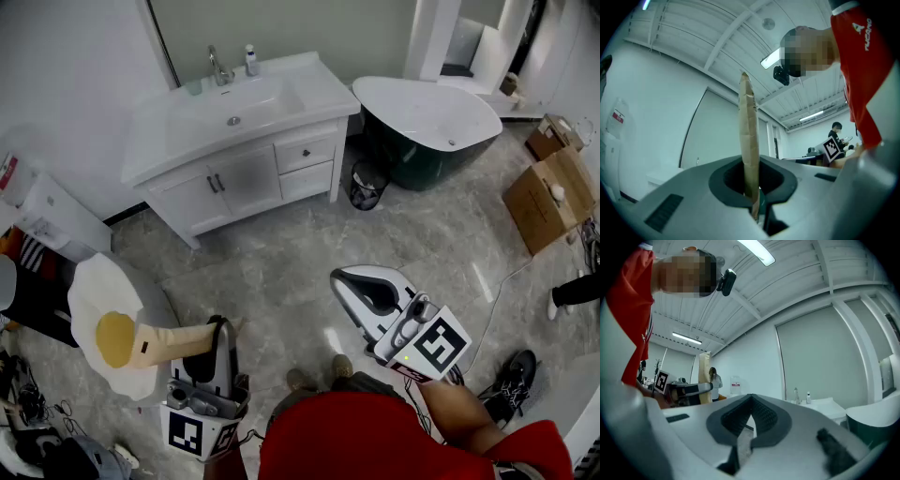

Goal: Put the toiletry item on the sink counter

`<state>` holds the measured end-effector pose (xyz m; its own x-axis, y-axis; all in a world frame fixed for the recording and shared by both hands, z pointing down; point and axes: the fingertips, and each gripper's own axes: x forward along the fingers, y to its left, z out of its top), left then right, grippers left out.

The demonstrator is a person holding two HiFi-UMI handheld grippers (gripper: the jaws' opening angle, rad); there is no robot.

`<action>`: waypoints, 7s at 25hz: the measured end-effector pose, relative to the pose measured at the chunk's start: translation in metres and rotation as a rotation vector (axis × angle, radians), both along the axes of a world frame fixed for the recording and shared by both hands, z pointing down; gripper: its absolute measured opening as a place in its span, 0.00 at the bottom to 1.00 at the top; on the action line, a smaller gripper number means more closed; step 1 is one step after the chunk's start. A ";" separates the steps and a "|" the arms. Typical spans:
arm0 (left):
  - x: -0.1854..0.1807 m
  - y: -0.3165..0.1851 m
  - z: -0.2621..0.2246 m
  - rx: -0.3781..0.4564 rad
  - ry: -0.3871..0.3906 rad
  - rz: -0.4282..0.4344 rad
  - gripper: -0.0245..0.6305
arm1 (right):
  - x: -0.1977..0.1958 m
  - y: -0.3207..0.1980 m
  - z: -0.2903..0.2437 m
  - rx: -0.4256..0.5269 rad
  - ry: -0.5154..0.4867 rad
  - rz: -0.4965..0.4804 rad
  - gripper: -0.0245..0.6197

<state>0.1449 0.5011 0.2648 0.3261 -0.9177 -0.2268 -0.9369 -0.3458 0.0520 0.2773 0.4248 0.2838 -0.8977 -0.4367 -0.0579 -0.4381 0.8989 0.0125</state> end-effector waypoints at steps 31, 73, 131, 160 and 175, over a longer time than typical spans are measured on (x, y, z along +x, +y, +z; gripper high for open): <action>0.011 -0.028 -0.008 0.006 -0.053 -0.084 0.09 | 0.022 -0.038 -0.004 -0.004 -0.063 -0.061 0.08; -0.290 -0.367 0.009 0.036 -0.037 -0.067 0.09 | -0.281 -0.357 0.009 -0.018 -0.041 -0.079 0.08; -0.485 -0.955 0.104 -0.125 -0.119 -0.024 0.09 | -0.482 -0.757 0.075 -0.172 0.071 -0.007 0.08; -0.480 -1.007 0.184 -0.305 -0.204 0.083 0.19 | -0.554 -0.794 0.087 -0.158 0.101 0.057 0.08; -0.495 -0.967 0.144 -0.201 -0.147 0.038 0.46 | -0.539 -0.788 0.092 -0.164 0.113 0.042 0.08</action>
<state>-0.3504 -0.4660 0.4089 0.3776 -0.9259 0.0117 -0.9258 -0.3778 -0.0125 -0.2613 -0.3632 0.3754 -0.8752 -0.4692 0.1177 -0.4793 0.8739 -0.0813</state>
